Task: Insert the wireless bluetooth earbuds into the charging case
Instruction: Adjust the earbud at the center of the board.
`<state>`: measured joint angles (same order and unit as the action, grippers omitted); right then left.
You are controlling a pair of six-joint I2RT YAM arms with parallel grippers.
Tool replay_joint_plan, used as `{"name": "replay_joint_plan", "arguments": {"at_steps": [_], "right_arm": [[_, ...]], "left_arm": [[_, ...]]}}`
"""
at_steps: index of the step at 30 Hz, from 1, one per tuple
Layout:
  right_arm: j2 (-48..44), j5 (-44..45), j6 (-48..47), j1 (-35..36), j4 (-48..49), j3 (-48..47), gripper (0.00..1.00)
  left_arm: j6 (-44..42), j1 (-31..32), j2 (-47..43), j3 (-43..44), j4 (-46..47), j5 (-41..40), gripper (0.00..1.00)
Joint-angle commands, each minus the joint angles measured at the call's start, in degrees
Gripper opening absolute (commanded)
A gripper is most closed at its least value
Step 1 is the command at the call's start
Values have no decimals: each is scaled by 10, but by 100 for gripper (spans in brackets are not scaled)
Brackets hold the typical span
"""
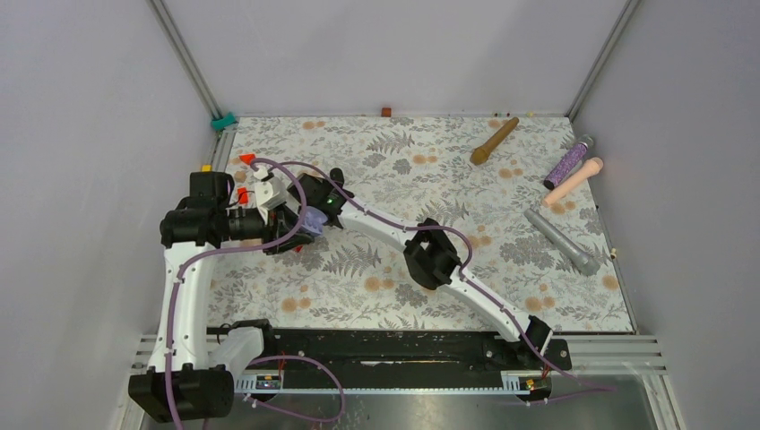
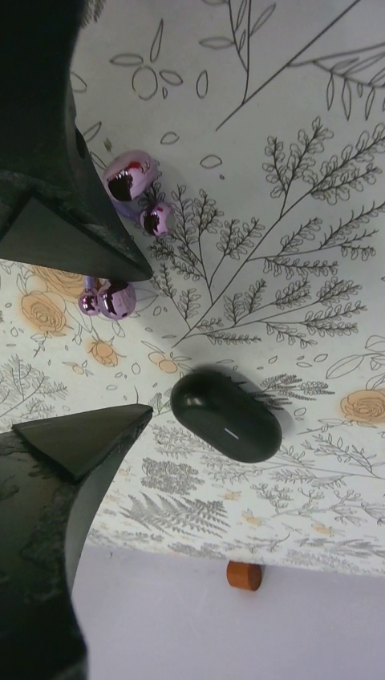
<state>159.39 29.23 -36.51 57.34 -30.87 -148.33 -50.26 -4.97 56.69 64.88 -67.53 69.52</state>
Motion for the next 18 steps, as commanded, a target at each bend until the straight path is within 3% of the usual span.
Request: {"name": "replay_joint_plan", "arguments": {"at_steps": [1, 11, 18], "right_arm": [[18, 31, -44, 1, 7, -13, 66], [-16, 34, -22, -8, -11, 44, 60], [-40, 9, 37, -34, -52, 62, 50]], "left_arm": [[-46, -3, 9, 26, -24, 36, 0], [-72, -3, 15, 33, -48, 40, 0], [-76, -5, 8, 29, -48, 38, 0]]}}
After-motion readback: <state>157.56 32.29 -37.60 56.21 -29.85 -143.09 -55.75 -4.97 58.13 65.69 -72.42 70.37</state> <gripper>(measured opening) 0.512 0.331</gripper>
